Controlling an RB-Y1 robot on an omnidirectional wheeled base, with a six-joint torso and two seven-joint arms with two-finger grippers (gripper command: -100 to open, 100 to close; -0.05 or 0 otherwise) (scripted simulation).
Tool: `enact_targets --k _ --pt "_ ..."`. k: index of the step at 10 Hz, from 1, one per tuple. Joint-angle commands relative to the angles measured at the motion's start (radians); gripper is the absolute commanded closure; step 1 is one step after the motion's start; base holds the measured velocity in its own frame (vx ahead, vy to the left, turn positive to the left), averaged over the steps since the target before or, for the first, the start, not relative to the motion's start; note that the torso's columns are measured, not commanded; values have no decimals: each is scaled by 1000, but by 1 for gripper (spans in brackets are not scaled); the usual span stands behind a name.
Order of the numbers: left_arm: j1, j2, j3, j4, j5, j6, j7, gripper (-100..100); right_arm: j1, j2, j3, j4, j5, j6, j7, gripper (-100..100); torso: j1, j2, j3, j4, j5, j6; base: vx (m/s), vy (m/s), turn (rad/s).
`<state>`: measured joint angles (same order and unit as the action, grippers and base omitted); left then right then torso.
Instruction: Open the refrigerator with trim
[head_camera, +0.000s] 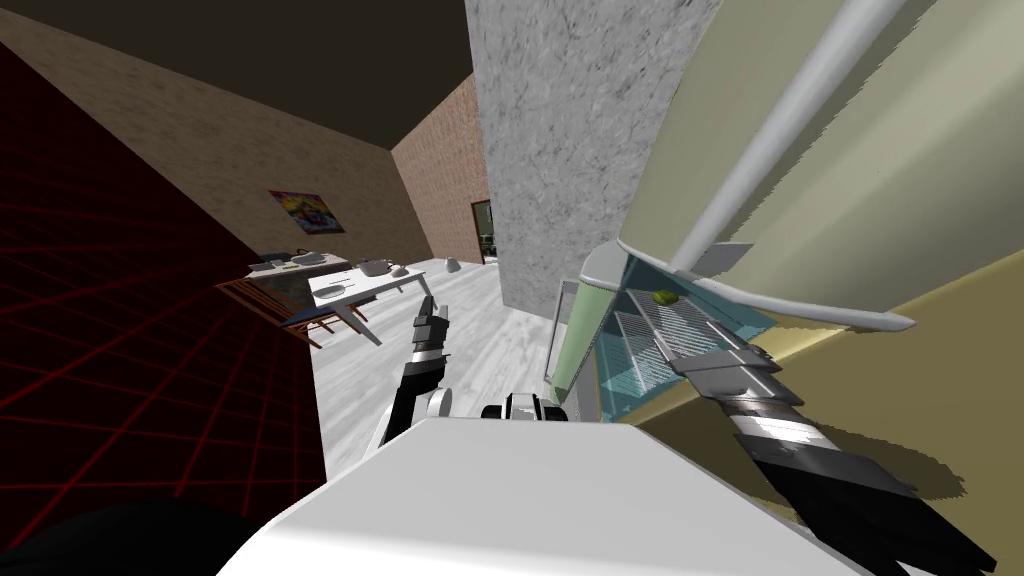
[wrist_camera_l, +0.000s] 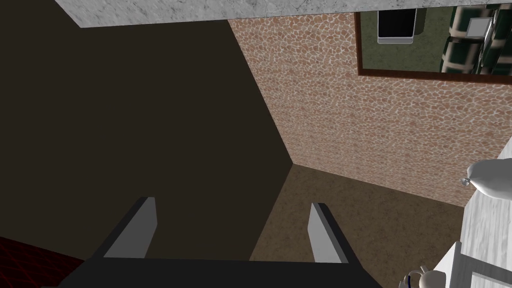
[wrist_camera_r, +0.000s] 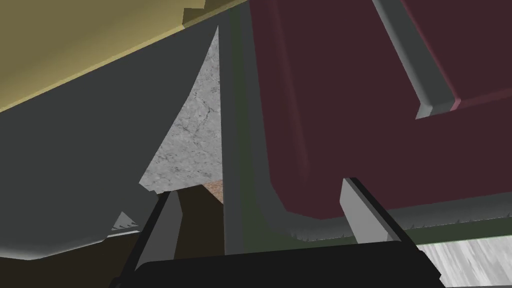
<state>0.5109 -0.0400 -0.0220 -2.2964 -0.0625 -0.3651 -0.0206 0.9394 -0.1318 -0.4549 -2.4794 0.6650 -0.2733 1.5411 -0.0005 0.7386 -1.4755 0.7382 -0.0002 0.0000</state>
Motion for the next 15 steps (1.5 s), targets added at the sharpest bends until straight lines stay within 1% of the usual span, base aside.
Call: enact_targets --k 1,3,4,6,7,8,9,10,11,12,13,14,15 --pt "0 0 0 0 0 0 0 0 12 18 -17 -4 29 12 60 -100 1 -1 -1 0 0 0 44 42 59" --pt "0 0 0 0 0 0 0 0 29 60 -36 -15 59 21 119 -100 0 0 0 0 0 0 51 45 68" --pt "0 0 0 0 0 0 0 0 36 89 -43 -22 71 25 142 -100 1 -1 -1 0 0 0 40 32 63" --pt "0 0 0 0 0 0 0 0 44 150 -52 -36 86 30 171 -100 0 0 0 0 0 0 46 37 42" --pt "0 0 0 0 0 0 0 0 46 170 -54 -40 88 31 177 -100 1 -1 0 0 0 0 29 24 15" --pt "0 0 0 0 0 0 0 0 46 158 -53 -38 85 27 171 -100 0 0 0 0 0 0 8 9 -3" --pt "0 0 0 0 0 0 0 0 71 158 -56 -68 78 41 165 -100 -1 1 0 0 0 0 18 8 51" --pt "0 0 0 0 0 0 0 0 84 157 -57 -82 74 48 161 -100 0 0 0 0 0 0 45 28 71" --pt "0 0 0 0 0 0 0 0 88 157 -58 -87 73 51 159 -100 1 -2 -1 -1 0 0 43 31 32" --pt "0 0 0 0 0 0 0 0 81 156 -56 -80 75 49 162 -100 1 -2 -1 -1 1 0 13 14 -1" --pt "0 0 0 0 0 0 0 0 59 159 -55 -53 82 34 169 100 0 0 0 0 0 0 -18 -9 -53" --pt "0 0 0 0 0 0 0 0 67 156 -57 -64 78 43 164 100 -2 2 1 0 0 0 -11 -5 -11" --pt "0 0 0 0 0 0 0 0 64 158 -62 -64 77 59 167 100 0 1 1 0 0 0 102 101 -72"
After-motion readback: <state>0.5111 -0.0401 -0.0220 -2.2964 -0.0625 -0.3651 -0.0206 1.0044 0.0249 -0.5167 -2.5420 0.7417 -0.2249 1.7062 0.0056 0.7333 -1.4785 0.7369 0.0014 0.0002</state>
